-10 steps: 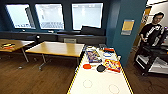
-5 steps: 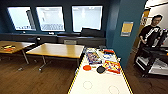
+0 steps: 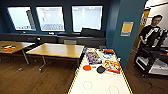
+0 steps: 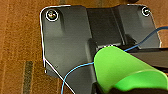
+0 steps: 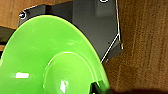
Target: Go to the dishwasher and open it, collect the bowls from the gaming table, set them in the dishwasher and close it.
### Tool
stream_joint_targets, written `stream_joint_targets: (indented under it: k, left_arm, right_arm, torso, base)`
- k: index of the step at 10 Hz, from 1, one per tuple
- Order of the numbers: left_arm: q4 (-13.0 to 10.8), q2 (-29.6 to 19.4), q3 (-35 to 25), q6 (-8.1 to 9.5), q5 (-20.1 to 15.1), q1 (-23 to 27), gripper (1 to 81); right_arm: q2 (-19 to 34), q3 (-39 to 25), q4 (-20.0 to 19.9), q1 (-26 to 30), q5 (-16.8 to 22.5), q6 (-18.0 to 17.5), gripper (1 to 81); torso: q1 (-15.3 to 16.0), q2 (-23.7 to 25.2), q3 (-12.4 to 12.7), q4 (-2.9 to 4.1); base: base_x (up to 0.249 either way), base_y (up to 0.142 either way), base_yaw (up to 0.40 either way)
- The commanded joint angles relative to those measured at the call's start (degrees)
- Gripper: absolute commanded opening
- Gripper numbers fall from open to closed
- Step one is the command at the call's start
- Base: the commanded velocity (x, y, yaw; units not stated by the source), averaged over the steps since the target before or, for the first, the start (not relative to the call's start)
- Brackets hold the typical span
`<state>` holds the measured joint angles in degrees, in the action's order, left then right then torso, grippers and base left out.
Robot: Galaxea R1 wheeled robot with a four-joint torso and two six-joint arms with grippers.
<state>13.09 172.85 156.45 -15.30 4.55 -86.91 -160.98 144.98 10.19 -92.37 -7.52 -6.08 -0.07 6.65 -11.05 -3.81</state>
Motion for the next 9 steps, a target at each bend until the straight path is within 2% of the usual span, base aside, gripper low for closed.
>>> stream_joint_targets:
  k: [1, 5, 9]
  left_arm:
    - [-0.2, 0.1, 0.0, -0.43, -3.4, 1.9, 1.0]
    - [-0.2, 0.0, 0.1, -0.52, -3.4, 1.9, 1.0]
    - [0.3, -2.3, -0.2, -0.52, -3.5, 1.9, 1.0]
  right_arm:
    - [1.1, 0.5, 0.3, 1.7, 3.0, -0.2, 1.0]
    - [1.1, 0.9, 0.4, 1.6, 3.0, -0.2, 1.0]
    - [1.7, 2.3, 0.7, 1.8, 3.1, 0.1, 1.0]
  torso:
    - [0.1, 0.0, 0.0, 0.00]
    - [0.1, 0.0, 0.0, 0.00]
    - [0.1, 0.0, 0.0, 0.00]
  base:
    - [-0.063, 0.000, 0.000]
    - [-0.080, 0.000, 0.000]
    - [-0.091, 0.000, 0.000]
